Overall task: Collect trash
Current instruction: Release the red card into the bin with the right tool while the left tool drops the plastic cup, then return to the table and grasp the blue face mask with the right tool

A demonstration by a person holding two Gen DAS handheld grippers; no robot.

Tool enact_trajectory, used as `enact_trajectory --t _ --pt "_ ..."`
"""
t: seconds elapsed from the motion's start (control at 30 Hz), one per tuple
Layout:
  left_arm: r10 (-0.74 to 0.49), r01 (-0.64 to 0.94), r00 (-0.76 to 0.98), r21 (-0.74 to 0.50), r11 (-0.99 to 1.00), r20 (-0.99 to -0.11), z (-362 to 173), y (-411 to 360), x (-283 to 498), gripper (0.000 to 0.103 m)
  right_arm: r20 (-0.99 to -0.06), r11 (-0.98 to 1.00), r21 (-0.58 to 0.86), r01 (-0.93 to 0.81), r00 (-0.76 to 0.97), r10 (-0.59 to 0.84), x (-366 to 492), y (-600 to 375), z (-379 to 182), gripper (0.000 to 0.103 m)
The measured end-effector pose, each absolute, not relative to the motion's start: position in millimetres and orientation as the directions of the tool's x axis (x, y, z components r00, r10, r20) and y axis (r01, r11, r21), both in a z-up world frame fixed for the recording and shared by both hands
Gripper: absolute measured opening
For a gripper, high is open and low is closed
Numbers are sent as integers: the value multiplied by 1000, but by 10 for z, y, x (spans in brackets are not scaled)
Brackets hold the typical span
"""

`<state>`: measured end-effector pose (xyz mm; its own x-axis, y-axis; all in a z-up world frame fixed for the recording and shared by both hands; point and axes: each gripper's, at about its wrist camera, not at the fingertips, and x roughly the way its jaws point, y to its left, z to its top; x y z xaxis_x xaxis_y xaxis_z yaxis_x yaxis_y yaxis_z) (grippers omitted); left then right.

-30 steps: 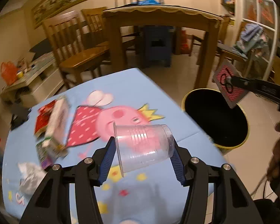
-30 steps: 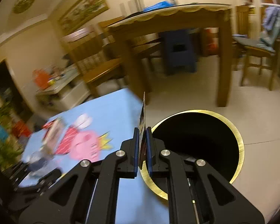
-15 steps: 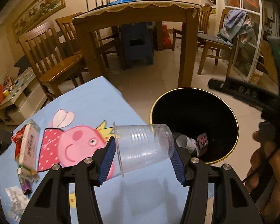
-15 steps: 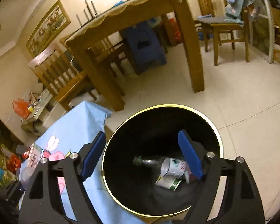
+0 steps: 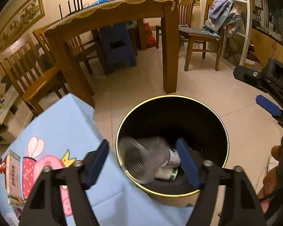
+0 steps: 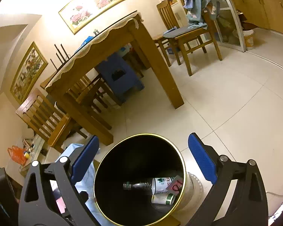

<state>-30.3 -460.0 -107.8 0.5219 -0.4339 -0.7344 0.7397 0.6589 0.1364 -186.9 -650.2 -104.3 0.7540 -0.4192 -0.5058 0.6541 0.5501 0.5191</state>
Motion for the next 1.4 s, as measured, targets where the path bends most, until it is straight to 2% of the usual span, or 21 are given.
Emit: enact_trajectory --t 0.33,0.47,0.8,1.03,1.23,1.4 --pt "-437 731 520 118 672 -734 -1033 -4429 -321 77 -523 571 476 669 737 -428 -1819 -6427 -1058 95" --pt "-440 719 533 113 685 -723 -955 -4263 -362 77 -547 594 420 686 713 -438 -1681 -6331 -1063 96" --pt "-394 629 586 91 772 -708 -825 -3432 -304 86 -593 709 240 663 678 -434 -1199 -5884 -1092 97" --pt "-304 504 635 84 860 -710 -875 -2294 -223 96 -570 887 112 447 760 -311 -748 -5131 -1026 97" --pt "-129 305 718 143 942 -684 -891 -988 -117 96 -558 983 28 179 819 -133 -484 -4051 -983 97" --pt "-4 138 735 143 980 -678 -859 -60 32 96 -616 999 44 -15 787 39 -202 -3111 -1105 97"
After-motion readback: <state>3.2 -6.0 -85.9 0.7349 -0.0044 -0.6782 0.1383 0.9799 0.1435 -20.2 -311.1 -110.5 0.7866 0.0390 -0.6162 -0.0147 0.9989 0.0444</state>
